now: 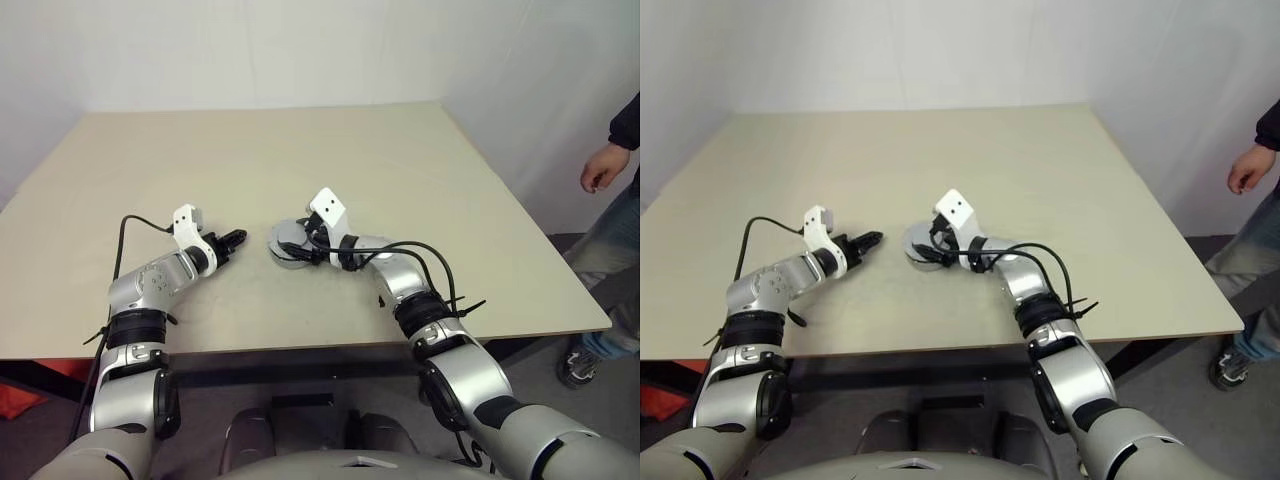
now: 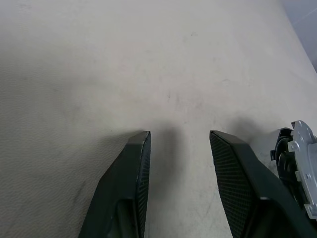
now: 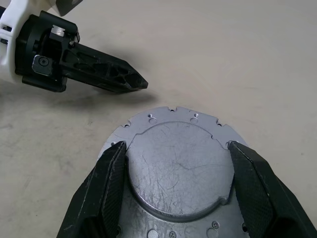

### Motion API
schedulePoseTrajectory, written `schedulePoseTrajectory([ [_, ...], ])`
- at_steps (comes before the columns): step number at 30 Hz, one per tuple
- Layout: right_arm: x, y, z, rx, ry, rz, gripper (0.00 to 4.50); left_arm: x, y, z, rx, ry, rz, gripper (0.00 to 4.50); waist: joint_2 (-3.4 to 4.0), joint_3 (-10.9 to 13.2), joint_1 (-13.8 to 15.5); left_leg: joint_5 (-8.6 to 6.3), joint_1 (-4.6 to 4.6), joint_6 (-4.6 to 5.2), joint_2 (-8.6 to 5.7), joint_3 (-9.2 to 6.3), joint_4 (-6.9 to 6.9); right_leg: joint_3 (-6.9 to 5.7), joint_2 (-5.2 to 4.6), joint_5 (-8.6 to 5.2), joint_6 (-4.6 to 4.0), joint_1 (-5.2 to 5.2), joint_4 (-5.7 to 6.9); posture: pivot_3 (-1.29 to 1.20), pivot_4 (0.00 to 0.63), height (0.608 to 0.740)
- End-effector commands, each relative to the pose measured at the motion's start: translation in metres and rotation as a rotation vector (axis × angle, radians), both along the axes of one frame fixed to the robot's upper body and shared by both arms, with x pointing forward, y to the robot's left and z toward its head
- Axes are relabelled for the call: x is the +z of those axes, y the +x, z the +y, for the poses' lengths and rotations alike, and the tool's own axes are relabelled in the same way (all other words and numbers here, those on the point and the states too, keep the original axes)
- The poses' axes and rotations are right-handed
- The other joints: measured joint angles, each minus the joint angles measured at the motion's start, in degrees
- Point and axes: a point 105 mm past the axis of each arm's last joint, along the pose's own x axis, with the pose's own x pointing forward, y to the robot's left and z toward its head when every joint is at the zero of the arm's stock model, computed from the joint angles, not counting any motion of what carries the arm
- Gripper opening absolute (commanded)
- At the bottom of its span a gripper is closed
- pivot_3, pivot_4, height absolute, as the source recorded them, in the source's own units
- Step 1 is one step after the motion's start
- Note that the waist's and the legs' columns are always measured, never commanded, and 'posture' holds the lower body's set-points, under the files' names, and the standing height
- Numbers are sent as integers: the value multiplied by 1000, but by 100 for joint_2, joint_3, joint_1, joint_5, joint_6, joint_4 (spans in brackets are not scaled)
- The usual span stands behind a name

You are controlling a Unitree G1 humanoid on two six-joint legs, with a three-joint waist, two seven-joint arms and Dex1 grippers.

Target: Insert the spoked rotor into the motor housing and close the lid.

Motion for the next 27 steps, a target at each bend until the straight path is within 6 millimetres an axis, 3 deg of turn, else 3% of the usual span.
schedulePoseTrajectory([
  [1, 19, 1, 7, 23, 34, -67, 3177, -2, -2, 10, 31, 22, 12, 2025, 0, 0, 0, 0, 0, 0, 0, 0, 0, 0, 0, 0, 0, 0, 0, 0, 0, 740],
  [27, -10, 0, -4, 5, -49, -23, 3177, 3, -2, 8, 24, 12, -1, 2025, -1, 0, 1, 0, 7, 0, 0, 0, 1, 0, 0, 0, 0, 7, 0, 0, 0, 740],
])
